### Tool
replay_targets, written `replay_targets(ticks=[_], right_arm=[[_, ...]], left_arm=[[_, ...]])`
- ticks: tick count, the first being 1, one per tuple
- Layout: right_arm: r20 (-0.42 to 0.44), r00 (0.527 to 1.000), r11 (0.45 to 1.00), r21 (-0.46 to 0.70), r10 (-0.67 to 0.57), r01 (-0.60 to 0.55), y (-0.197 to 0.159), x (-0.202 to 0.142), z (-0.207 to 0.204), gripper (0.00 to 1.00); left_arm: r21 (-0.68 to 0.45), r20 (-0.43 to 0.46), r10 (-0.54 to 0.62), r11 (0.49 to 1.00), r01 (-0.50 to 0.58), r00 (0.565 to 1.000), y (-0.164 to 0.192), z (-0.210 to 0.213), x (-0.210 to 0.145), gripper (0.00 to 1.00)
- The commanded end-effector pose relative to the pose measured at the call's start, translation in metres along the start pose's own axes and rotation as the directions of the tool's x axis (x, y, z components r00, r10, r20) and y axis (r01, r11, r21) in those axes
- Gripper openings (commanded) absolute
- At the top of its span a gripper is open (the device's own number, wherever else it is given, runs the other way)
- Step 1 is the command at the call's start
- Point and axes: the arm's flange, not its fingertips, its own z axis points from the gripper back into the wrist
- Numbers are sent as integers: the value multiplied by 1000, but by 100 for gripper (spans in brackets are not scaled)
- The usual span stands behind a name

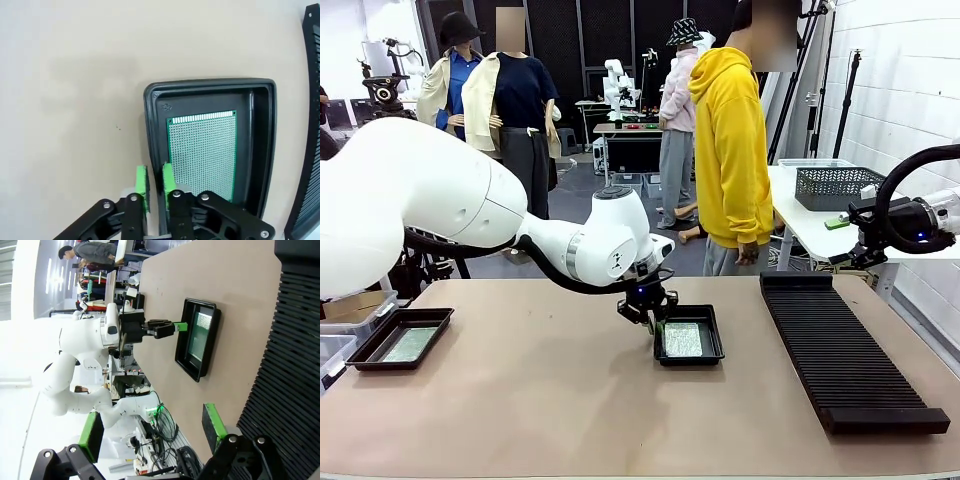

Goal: Inspect and transfer BCBs to ESD trays.
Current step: Pick up the ESD tray and place it on the left side of the table.

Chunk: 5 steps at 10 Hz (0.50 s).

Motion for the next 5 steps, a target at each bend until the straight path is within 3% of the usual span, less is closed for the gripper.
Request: replay_targets(ticks=[1, 5], right_arm=[[-2, 1000, 1000, 1, -1, 1, 0, 0, -1, 100], [-2, 1000, 1000, 1, -1, 1, 0, 0, -1, 100]], left_arm=[[-3, -4, 30, 1000, -30, 1000, 0, -2, -3, 0], [-59, -80, 12, 998, -16, 997, 1, 18, -10, 0]])
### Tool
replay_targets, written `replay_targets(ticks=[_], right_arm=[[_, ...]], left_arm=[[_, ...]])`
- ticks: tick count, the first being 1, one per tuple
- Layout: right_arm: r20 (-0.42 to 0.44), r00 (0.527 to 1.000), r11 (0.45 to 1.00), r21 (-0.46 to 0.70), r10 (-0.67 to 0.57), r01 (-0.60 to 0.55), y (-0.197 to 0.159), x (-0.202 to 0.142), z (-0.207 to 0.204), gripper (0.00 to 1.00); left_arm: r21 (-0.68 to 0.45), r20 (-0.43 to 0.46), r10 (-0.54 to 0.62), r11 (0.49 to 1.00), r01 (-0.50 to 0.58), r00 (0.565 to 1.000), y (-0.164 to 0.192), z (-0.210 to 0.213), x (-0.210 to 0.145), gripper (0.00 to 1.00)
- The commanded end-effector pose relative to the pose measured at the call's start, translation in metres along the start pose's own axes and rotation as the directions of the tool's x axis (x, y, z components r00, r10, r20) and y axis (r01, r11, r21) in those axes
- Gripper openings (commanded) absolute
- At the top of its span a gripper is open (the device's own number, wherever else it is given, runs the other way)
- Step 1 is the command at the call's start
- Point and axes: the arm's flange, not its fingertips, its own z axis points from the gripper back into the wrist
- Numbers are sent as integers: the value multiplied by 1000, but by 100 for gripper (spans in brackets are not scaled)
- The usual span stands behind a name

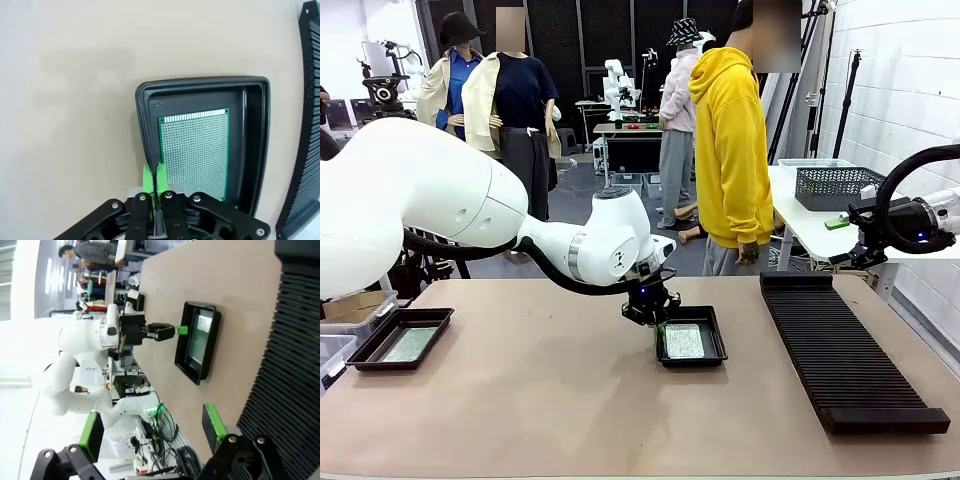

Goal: Inspect and transfer BCBs to ESD trays.
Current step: Pick up the ESD tray and place it on the left side of the table.

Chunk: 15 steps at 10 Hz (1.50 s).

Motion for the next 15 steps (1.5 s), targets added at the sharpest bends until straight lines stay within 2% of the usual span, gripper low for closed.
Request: replay_targets(ticks=[1, 8, 11, 12, 15], right_arm=[[-2, 1000, 1000, 1, -1, 1, 0, 0, -1, 100], [-2, 1000, 1000, 1, -1, 1, 0, 0, -1, 100], [-2, 1000, 1000, 1, -1, 1, 0, 0, -1, 100], [-2, 1000, 1000, 1, -1, 1, 0, 0, -1, 100], [-2, 1000, 1000, 1, -1, 1, 0, 0, -1, 100]], left_arm=[[13, 17, -5, 1000, 5, 1000, 3, -3, 2, 0], [4, -1, 0, 1000, 0, 1000, 2, -3, 0, 0], [8, -17, 13, 1000, -13, 1000, 49, 17, 21, 0], [17, 4, 21, 1000, -21, 1000, 63, 20, 25, 0], [4, -5, 21, 1000, -21, 1000, 105, 18, 31, 0]])
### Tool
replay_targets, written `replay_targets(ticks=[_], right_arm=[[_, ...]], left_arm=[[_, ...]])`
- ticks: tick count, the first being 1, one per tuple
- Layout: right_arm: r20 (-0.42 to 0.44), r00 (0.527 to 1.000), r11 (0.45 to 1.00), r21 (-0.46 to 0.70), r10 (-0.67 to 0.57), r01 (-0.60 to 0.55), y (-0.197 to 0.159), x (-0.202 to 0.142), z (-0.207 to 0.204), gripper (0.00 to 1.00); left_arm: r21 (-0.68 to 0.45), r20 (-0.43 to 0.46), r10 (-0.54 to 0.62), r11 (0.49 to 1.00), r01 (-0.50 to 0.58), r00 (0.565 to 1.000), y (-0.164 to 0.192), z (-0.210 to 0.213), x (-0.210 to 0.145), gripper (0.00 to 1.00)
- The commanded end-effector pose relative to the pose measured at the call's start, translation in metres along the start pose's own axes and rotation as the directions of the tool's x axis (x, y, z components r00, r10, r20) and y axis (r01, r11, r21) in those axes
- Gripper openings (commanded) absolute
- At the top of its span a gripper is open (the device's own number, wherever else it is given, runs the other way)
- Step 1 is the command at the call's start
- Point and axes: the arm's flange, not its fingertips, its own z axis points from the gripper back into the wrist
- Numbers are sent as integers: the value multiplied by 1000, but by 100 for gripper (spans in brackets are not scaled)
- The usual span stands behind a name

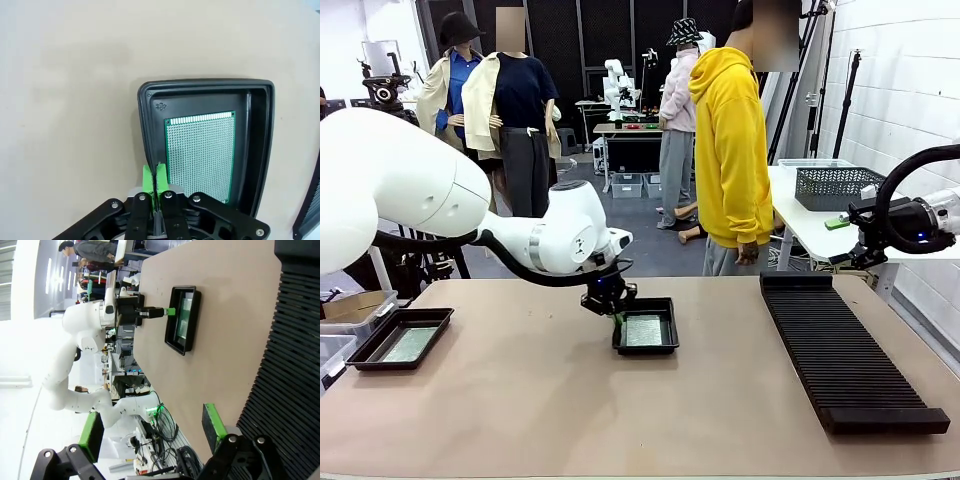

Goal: Inspect and transfer BCBs to ESD trays.
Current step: Pick up the ESD tray and place it on the left side of the table.

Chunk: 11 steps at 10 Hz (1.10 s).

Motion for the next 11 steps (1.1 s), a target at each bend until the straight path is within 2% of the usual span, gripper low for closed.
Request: replay_targets(ticks=[1, 5, 11], right_arm=[[-3, 1000, 1000, 1, -1, 1, 1, 0, -1, 100], [-3, 1000, 1000, 1, -1, 1, 1, 0, -1, 100], [-3, 1000, 1000, 1, -1, 1, 1, 0, -1, 100]], left_arm=[[-43, 2, -18, 999, 18, 1000, 26, 6, -10, 0], [-73, 28, -34, 997, 36, 999, 80, 31, -11, 0], [54, -55, -130, 990, 133, 990, 140, 44, -10, 0]])
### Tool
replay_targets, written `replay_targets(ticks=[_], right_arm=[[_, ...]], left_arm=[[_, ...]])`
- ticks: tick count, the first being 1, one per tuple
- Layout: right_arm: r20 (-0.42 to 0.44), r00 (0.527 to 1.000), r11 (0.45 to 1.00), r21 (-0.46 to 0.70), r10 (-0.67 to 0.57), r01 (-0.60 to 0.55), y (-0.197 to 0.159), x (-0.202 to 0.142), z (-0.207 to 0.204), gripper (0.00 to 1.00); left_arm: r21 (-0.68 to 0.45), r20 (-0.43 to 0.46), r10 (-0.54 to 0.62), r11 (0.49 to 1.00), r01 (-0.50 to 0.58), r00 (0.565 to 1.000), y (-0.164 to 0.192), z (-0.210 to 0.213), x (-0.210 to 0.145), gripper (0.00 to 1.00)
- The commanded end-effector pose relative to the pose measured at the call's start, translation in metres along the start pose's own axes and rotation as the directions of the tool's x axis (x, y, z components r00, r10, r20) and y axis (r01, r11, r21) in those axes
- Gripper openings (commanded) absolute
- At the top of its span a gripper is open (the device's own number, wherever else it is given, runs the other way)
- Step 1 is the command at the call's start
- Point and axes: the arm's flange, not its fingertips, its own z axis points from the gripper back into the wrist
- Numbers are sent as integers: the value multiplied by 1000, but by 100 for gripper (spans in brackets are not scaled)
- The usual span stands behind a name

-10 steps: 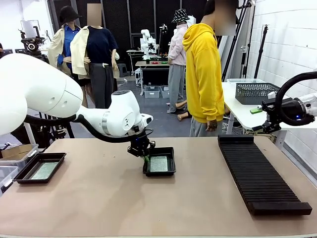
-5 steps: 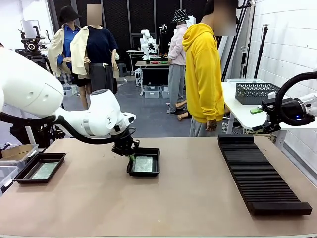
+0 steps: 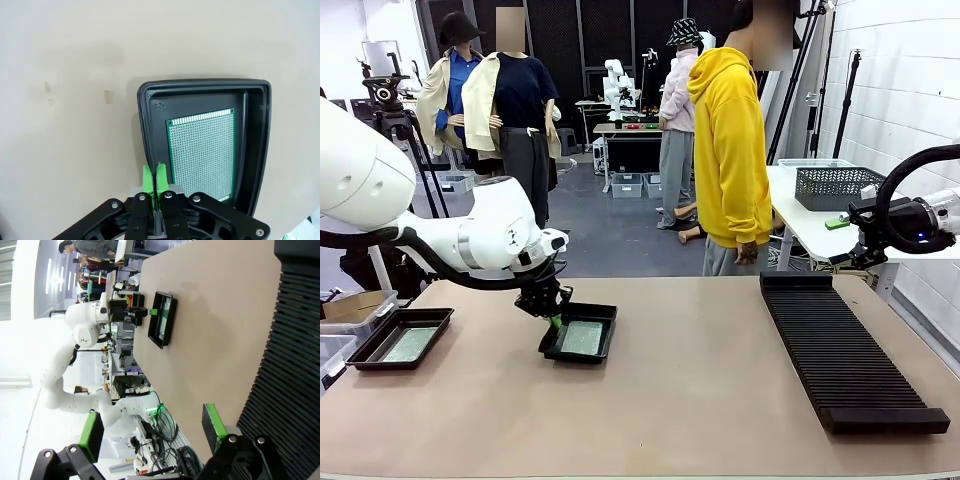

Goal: Inspect and transfer BCBs to ESD trays.
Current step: Pick up the ESD tray and place it on the left side of the table.

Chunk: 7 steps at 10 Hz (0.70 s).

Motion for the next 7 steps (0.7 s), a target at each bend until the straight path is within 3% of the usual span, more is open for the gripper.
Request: replay_targets(ticks=[1, 7], right_arm=[[-3, 1000, 1000, 1, -1, 1, 1, 0, -2, 100], [-3, 1000, 1000, 1, -1, 1, 1, 0, -2, 100]], left_arm=[[32, 8, -20, 999, 20, 1000, 21, 5, -3, 0], [35, 39, 58, 998, -59, 998, 95, 23, -4, 0]])
